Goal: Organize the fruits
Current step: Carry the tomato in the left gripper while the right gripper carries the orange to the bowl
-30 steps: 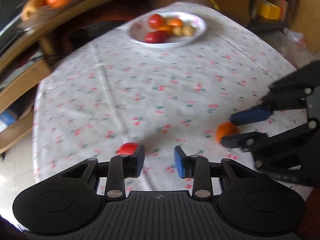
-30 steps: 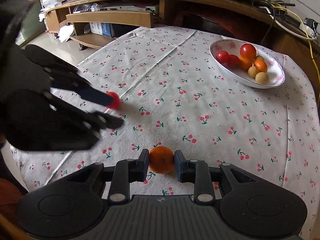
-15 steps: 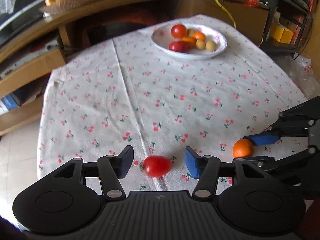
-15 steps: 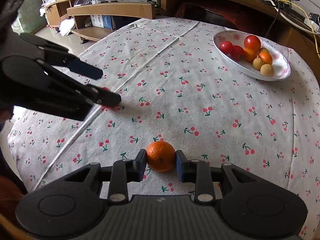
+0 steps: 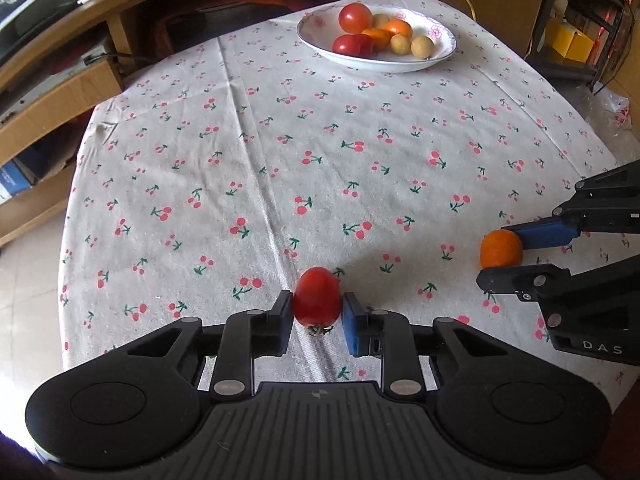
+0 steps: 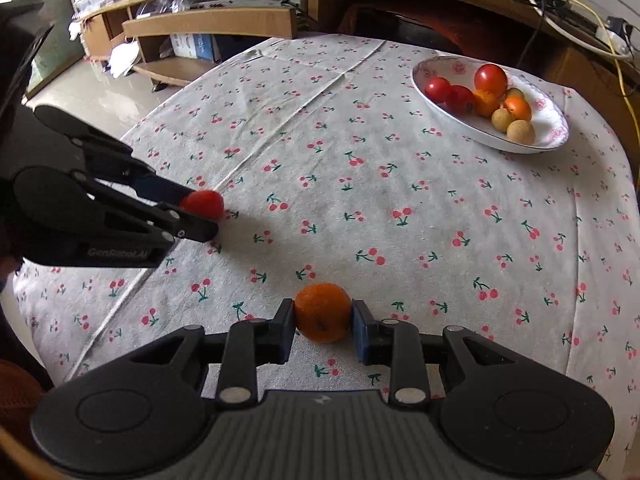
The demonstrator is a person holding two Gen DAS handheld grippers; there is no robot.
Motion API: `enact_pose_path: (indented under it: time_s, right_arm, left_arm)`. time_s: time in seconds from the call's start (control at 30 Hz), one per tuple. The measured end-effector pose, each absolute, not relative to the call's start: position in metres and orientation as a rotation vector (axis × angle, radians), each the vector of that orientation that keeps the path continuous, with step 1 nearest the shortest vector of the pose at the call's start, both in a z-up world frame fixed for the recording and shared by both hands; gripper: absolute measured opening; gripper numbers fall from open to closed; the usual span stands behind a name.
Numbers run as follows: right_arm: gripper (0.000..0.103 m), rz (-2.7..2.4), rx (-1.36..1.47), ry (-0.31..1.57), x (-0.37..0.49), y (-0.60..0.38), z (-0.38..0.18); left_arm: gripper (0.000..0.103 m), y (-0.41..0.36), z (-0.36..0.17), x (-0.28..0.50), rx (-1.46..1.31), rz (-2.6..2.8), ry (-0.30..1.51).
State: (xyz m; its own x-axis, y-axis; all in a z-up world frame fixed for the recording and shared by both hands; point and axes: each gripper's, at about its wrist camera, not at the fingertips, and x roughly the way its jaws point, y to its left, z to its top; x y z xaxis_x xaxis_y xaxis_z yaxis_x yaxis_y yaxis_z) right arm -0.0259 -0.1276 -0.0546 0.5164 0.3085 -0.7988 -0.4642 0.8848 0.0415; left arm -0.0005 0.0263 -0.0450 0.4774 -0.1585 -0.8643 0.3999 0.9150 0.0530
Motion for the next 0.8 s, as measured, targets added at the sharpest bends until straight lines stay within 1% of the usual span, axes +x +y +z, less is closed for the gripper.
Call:
enact_pose_path:
  time_s: [0.07, 0.1, 0.13, 0.4, 0.8]
  right_arm:
    - [0.03, 0.455, -0.18, 0.914, -0.026, -0.13, -0.052]
    - [0.03, 0.453, -0.177, 0.914, -0.025, -0.13, -0.052]
    - [0.03, 0.454, -0.177, 0.913, -0.025, -0.13, -0.052]
    - [0.03, 0.453, -0.178, 0.907, -0.025, -0.13, -0.05]
    - [0.03, 0.355, -0.087, 0.808, 0.002, -0.153, -0.018]
  left_arm:
    - [0.033, 0.025, -0.045, 0.001, 0.263, -0.346, 1.033]
    - [0.035, 0.024, -0.045, 0.002, 0.269, -0.344, 1.034]
    - [0.035, 0.023, -0.045, 0.003, 0.268, -0.338, 1.031]
    - [0.033, 0.014, -0.044, -0.001, 0.296, -0.348, 1.017]
    - [0.033, -0.021, -0.012, 0.014, 0.271, -0.401, 0.904]
